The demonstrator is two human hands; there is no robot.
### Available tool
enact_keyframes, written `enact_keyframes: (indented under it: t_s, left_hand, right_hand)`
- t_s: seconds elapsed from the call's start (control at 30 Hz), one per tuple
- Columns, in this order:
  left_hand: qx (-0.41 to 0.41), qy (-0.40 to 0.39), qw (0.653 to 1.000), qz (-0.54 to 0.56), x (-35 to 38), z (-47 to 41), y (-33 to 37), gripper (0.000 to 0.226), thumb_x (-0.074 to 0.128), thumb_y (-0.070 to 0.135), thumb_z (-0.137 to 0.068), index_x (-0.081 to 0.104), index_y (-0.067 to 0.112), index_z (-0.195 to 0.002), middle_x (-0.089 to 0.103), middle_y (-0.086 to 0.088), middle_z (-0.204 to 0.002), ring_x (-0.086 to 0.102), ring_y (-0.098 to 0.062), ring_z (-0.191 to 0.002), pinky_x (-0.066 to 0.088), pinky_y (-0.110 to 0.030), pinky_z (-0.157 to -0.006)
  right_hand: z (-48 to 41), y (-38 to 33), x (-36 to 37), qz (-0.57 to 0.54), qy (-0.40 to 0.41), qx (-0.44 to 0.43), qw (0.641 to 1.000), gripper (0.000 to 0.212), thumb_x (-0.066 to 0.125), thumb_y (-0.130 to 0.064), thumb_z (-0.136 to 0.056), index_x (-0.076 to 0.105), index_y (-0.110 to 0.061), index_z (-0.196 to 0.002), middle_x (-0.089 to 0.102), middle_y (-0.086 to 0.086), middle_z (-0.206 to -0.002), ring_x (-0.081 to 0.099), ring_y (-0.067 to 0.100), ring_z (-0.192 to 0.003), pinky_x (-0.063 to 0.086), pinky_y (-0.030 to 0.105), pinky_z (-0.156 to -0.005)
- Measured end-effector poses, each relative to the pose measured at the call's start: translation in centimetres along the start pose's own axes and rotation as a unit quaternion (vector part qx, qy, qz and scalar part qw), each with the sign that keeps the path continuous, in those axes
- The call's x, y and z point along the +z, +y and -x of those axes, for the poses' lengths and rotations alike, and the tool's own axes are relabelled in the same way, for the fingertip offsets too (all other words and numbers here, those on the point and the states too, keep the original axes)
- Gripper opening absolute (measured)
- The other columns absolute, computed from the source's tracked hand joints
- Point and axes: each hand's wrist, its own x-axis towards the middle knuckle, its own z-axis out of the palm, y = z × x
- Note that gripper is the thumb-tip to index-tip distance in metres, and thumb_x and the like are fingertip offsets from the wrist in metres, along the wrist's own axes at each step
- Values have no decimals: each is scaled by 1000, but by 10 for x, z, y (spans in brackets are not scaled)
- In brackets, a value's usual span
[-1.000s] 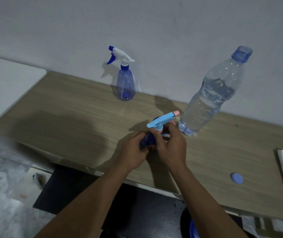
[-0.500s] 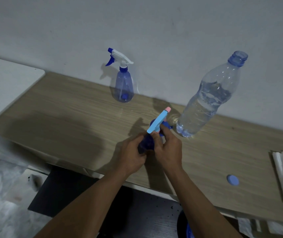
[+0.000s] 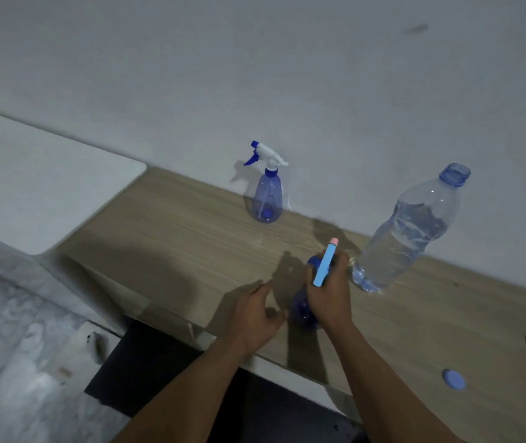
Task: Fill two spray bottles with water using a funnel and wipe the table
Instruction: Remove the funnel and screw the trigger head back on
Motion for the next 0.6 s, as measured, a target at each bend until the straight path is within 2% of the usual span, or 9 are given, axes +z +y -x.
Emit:
enact_keyframes:
  t_s: [0.03, 0.13, 0.27, 0.33, 0.47, 0.53, 0.6]
  left_hand:
    - [-14, 2, 999, -33, -16, 2, -9, 65, 69, 38, -88, 47, 17, -144, 53, 5, -140, 56, -8, -118, 32, -7, -87]
    - [-54, 11, 991, -121, -69, 8, -39, 73, 63, 54, -84, 48, 16, -145, 53, -6, -144, 53, -21, -129, 38, -25, -106]
    - [-99, 28, 976, -193, -129, 19, -70, 81, 53, 63, -82, 49, 10, -143, 54, -12, -141, 49, -27, -131, 38, -33, -108]
    - [-110, 28, 971, -209, -149, 23, -75, 75, 58, 58, -87, 46, 10, -144, 52, -12, -142, 47, -27, -132, 39, -34, -107]
    - [-99, 33, 968, -226, -170, 29, -70, 73, 59, 56, -88, 47, 9, -143, 51, -12, -144, 47, -28, -132, 41, -35, -106]
    - [-93, 39, 968, -232, -173, 33, -67, 72, 59, 55, -87, 49, 10, -142, 53, -12, -142, 50, -28, -130, 44, -36, -105]
    - [-89, 47, 968, -232, -174, 36, -64, 70, 60, 53, -87, 51, 9, -140, 55, -12, -140, 52, -27, -127, 45, -37, -103]
  right_hand:
    - [1, -3, 1, 12, -22, 15, 1000, 23, 58, -13, -96, 41, -23, -108, 57, 8, -82, 59, 22, -67, 49, 45, -61]
    - [13, -17, 7, 43, -86, 28, 995, 16, 58, -21, -98, 49, -20, -111, 61, 3, -83, 58, 15, -67, 46, 36, -62]
    - [36, -43, 23, 66, -184, 61, 979, 11, 59, -31, -94, 58, -21, -96, 65, 0, -78, 57, 18, -64, 54, 43, -70]
    - [46, -59, 32, 74, -221, 83, 969, 18, 60, -36, -88, 61, -18, -87, 64, -1, -72, 56, 19, -61, 53, 42, -68]
    - [68, -85, 43, 86, -234, 114, 962, 33, 65, -49, -77, 64, -16, -78, 68, 3, -68, 59, 20, -48, 49, 33, -54]
    - [76, -90, 45, 109, -226, 118, 961, 43, 64, -57, -72, 63, -16, -84, 71, 3, -71, 65, 22, -51, 56, 36, -58]
    - [83, -91, 44, 146, -218, 121, 957, 52, 59, -64, -66, 59, -18, -92, 72, 5, -78, 71, 25, -63, 62, 43, -67]
